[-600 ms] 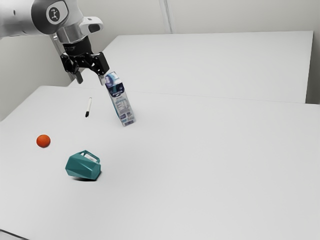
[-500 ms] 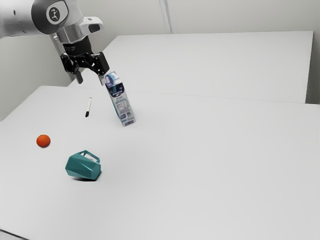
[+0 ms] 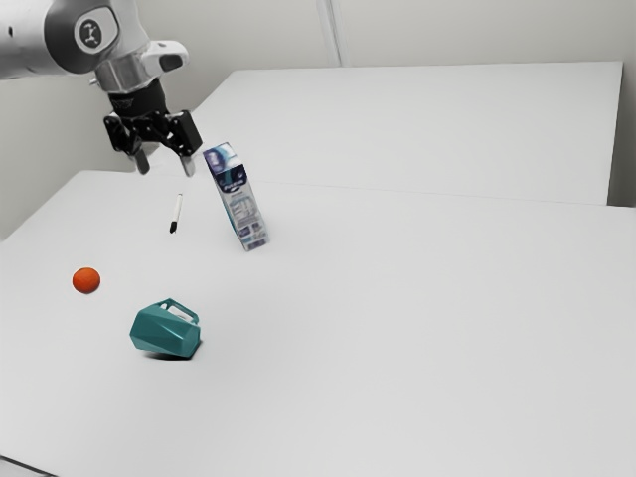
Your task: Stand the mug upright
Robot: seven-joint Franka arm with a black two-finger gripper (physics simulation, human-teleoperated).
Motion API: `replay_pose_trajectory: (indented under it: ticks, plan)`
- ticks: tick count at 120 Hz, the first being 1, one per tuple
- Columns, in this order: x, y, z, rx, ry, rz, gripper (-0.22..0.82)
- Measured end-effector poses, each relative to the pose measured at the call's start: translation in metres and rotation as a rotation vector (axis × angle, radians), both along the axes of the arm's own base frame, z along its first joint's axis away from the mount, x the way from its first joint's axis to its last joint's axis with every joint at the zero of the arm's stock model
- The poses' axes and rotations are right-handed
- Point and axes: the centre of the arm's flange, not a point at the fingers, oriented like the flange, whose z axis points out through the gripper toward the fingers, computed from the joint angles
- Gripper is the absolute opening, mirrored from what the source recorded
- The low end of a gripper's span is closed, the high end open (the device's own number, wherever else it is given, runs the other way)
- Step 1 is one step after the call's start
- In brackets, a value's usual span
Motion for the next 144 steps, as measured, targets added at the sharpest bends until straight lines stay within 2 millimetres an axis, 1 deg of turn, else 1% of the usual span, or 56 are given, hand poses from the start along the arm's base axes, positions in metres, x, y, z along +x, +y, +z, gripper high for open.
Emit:
replay_pose_trajectory:
  ticks: [12,31,64,72,93,116,128,135,144]
  plan:
    - [-0.003,0.032,-0.002,-0.002,0.008,0.049,0.59]
    - [-0.012,0.085,-0.011,-0.026,0.026,0.117,0.59]
    - [-0.046,0.185,-0.056,-0.181,0.070,0.254,0.59]
    - [-0.054,0.204,-0.065,-0.210,0.073,0.280,0.59]
    - [-0.077,0.249,-0.110,-0.331,0.067,0.332,0.58]
    - [-0.101,0.290,-0.152,-0.468,-0.012,0.351,0.58]
    - [-0.108,0.310,-0.177,-0.529,-0.055,0.342,0.58]
    - [-0.103,0.310,-0.190,-0.556,-0.070,0.305,0.59]
    - [-0.087,0.293,-0.207,-0.599,-0.082,0.226,0.59]
